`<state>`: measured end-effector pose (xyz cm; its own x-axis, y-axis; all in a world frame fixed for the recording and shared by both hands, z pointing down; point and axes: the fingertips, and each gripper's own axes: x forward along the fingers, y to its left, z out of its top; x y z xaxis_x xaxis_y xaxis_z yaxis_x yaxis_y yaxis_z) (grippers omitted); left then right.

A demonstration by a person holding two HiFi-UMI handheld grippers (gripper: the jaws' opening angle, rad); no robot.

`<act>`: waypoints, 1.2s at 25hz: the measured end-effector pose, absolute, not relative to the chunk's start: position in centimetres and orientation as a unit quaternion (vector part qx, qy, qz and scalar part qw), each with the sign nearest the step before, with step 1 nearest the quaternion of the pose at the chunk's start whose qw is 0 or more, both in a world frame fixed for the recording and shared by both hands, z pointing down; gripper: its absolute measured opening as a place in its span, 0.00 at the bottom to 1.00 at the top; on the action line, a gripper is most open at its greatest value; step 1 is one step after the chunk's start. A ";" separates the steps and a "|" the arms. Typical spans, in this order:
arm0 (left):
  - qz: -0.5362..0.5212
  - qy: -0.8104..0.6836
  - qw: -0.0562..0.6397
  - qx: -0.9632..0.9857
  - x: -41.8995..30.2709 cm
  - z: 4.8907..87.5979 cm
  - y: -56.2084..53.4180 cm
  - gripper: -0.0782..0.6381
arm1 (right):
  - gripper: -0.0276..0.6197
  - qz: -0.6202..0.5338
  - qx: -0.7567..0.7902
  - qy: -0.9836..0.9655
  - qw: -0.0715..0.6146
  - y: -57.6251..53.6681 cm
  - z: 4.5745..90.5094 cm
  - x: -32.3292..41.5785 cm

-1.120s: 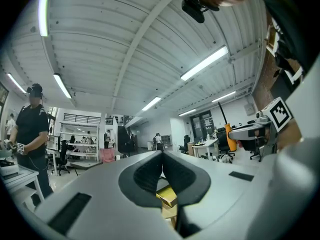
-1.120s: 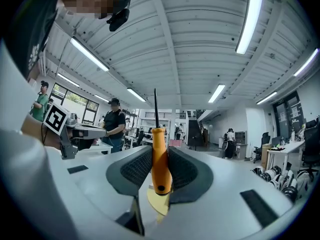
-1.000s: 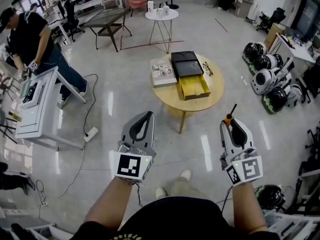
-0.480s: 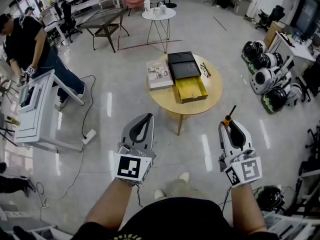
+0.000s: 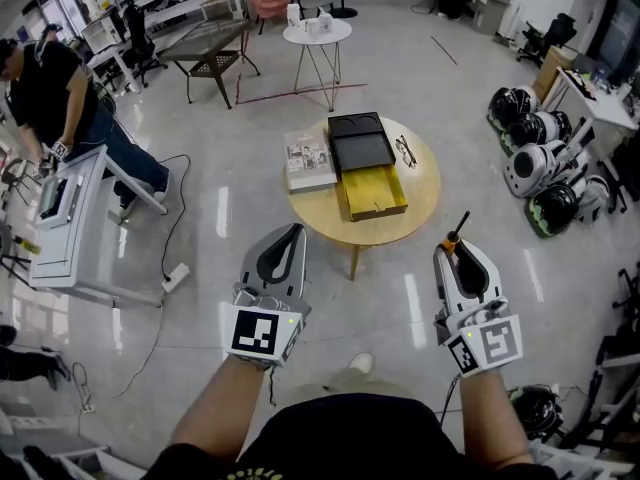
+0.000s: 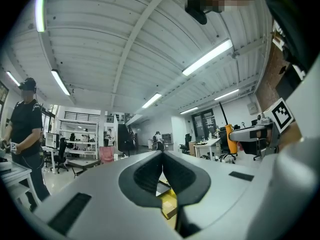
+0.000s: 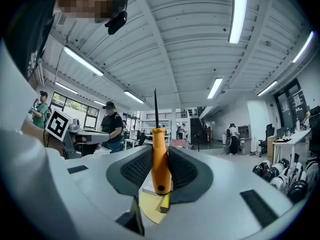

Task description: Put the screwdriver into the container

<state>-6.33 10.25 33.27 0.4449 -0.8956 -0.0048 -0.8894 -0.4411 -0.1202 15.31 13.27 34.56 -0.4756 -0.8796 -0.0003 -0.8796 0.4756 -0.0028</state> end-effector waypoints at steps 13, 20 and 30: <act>-0.036 0.551 0.054 -0.832 -5.1 32.9 8.0 0.13 | 0.22 -0.002 -0.491 0.871 0.007 9.1 34.4 17.3; -0.037 0.540 0.057 -0.839 -4.7 32.9 5.9 0.13 | 0.22 -0.004 -0.500 0.866 0.009 7.1 34.7 17.4; -0.038 0.529 0.059 -0.846 -4.7 32.8 2.8 0.13 | 0.22 0.000 -0.502 0.865 0.006 4.4 34.5 16.2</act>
